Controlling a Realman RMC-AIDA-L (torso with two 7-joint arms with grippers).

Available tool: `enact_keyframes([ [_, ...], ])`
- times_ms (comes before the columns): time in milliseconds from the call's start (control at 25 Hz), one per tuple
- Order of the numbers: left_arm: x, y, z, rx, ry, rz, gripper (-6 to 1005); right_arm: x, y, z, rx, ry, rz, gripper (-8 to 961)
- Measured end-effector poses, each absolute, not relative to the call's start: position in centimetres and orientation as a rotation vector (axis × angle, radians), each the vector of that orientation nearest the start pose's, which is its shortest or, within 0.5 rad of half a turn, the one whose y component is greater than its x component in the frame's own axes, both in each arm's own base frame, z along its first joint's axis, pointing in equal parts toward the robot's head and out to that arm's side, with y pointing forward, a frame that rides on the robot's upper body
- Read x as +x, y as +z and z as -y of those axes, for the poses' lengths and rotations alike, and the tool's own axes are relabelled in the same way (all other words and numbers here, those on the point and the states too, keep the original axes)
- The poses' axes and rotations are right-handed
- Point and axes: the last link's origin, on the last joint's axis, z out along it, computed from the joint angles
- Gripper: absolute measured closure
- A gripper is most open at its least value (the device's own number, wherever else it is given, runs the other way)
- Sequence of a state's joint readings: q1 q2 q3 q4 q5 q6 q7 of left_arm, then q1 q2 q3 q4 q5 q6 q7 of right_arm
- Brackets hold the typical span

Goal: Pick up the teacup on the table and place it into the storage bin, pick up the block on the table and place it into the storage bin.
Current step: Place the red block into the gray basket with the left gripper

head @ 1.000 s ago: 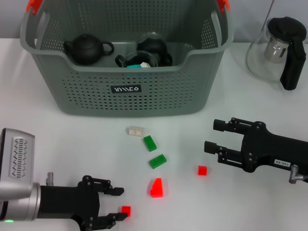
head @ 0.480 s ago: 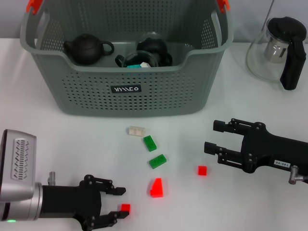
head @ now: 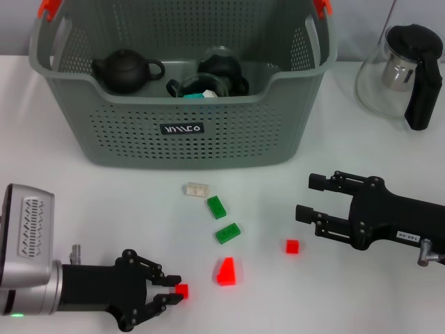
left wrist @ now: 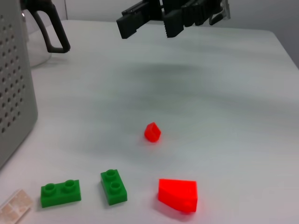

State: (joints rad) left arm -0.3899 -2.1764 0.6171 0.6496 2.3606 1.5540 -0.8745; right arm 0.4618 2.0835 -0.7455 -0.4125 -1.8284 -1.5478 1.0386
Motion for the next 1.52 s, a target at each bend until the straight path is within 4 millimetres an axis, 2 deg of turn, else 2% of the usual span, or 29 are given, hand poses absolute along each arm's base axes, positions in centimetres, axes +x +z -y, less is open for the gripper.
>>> enact_keyframes([
  [240, -31.7, -5.2, -25.3, -2.937, -0.331, 0.212, 814, 27.7, -3.7, -29.2, -2.672, 0.879, -0.504, 270],
  [640, -31.5, -4.5, -26.2, -2.916, -0.32, 0.363, 796, 27.6, -3.6, -29.4, -2.676, 0.88, -0.498, 270],
  [840, -31.3, -4.2, -26.2, -2.921, -0.338, 0.358, 786, 27.6, -3.6, -29.4, -2.677, 0.88, -0.496, 270],
  [880, -30.4, -3.0, -26.2, -2.917, -0.437, 0.325, 784, 27.6, -3.6, -29.4, -2.678, 0.881, -0.495, 270],
  [920, -30.2, -2.6, -26.2, -2.915, -0.462, 0.313, 783, 27.5, -3.6, -29.4, -2.678, 0.883, -0.493, 270],
  [1080, -27.2, 1.1, -26.5, -2.911, -0.699, 0.202, 775, 27.5, -3.6, -29.4, -2.68, 0.886, -0.487, 270],
  [1200, -24.4, 4.0, -28.2, -2.877, -0.827, 0.156, 770, 27.4, -3.6, -29.4, -2.681, 0.885, -0.482, 270],
  [1280, -21.8, 6.0, -30.4, -2.826, -0.866, 0.156, 766, 27.4, -3.6, -29.4, -2.681, 0.885, -0.481, 270],
  [1320, -21.8, 6.0, -30.4, -2.826, -0.866, 0.156, 764, 27.4, -3.6, -29.4, -2.681, 0.885, -0.481, 270],
  [1400, -19.8, 6.9, -32.0, -2.802, -0.845, 0.149, 760, 27.4, -3.7, -29.4, -2.682, 0.888, -0.483, 270],
  [1440, -17.9, 7.3, -33.6, -2.772, -0.815, 0.151, 759, 27.4, -3.7, -29.3, -2.682, 0.889, -0.484, 270],
  [1480, -17.9, 7.3, -33.6, -2.772, -0.815, 0.151, 757, 27.4, -3.7, -29.3, -2.681, 0.89, -0.485, 270],
  [1520, -17.0, 7.5, -34.4, -2.757, -0.798, 0.15, 755, 27.4, -3.7, -29.3, -2.68, 0.891, -0.486, 270],
])
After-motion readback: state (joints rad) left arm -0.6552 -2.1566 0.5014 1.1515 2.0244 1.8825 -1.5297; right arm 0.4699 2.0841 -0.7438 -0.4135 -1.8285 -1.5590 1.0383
